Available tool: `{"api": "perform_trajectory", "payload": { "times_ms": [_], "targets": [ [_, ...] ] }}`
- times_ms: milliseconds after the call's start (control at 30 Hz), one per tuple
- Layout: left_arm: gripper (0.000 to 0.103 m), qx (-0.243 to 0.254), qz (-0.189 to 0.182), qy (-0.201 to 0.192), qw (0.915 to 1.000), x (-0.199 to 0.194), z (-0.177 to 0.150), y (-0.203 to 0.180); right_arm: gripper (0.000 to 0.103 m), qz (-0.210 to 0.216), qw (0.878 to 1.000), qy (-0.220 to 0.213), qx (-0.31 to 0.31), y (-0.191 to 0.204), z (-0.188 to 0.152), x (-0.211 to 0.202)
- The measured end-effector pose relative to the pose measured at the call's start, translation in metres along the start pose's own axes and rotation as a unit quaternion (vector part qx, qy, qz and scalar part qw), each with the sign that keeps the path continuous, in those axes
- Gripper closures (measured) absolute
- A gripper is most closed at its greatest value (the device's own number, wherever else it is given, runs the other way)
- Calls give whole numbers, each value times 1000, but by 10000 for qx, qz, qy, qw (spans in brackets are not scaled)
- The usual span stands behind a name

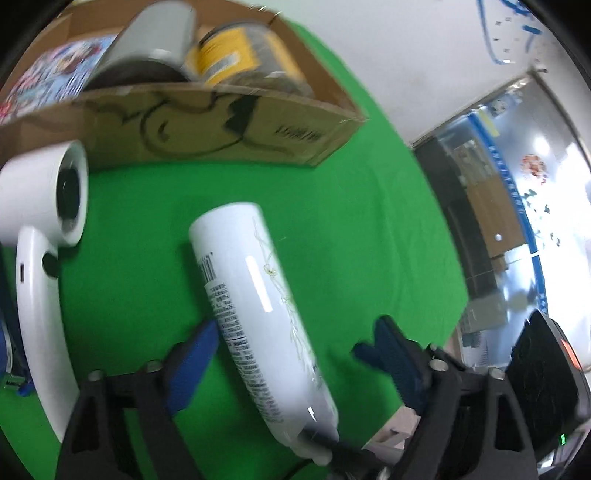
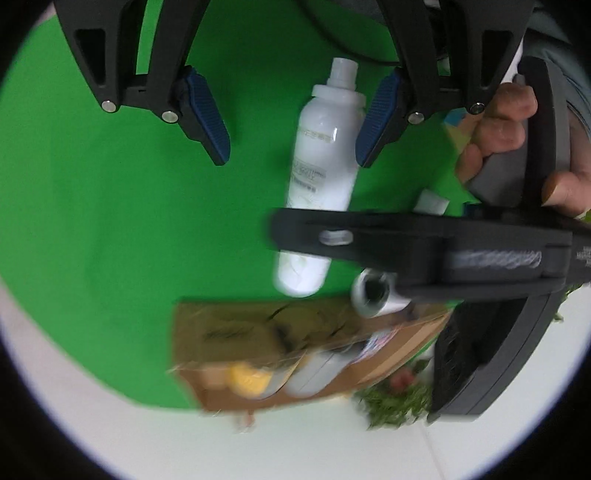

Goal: Organize rigid objects
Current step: 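Grasp the white spray bottle with the right gripper while the left gripper grips it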

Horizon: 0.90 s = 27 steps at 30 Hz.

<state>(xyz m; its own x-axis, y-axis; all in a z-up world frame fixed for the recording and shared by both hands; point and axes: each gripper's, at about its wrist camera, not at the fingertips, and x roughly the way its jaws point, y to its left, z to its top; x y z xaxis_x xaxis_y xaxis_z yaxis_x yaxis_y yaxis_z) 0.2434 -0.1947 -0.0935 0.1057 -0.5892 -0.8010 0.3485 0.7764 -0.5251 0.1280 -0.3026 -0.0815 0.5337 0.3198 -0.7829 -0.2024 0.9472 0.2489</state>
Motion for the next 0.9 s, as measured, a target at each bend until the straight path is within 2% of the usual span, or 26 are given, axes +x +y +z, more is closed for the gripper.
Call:
{"api": "perform_trajectory", "payload": {
  "times_ms": [67,133,200,500,567,733,900],
  "targets": [
    [35,-46,89,13,9999,4,-1,4,37,67,9999,92,-49,10,3,10],
    [43,-131,87,23,9999,5,-2,7,52,159,9995,246,-75,18,1,18],
    [52,-99,134,52,9998,7,-2,7,55,149,9993,320,-89,20,3,23],
    [56,-142,78,-2,9999,8,4,17,55,79,9995,290,-130,20,2,22],
    [56,-124,49,-57,9999,5,3,17,55,88,9996,250,-124,20,11,27],
    [56,98,66,-381,9992,-20,12,1,55,43,9998,-29,-216,28,11,6],
    [57,285,50,-743,9968,-52,33,-17,55,21,9984,-449,-339,29,34,-18]
  ]
}}
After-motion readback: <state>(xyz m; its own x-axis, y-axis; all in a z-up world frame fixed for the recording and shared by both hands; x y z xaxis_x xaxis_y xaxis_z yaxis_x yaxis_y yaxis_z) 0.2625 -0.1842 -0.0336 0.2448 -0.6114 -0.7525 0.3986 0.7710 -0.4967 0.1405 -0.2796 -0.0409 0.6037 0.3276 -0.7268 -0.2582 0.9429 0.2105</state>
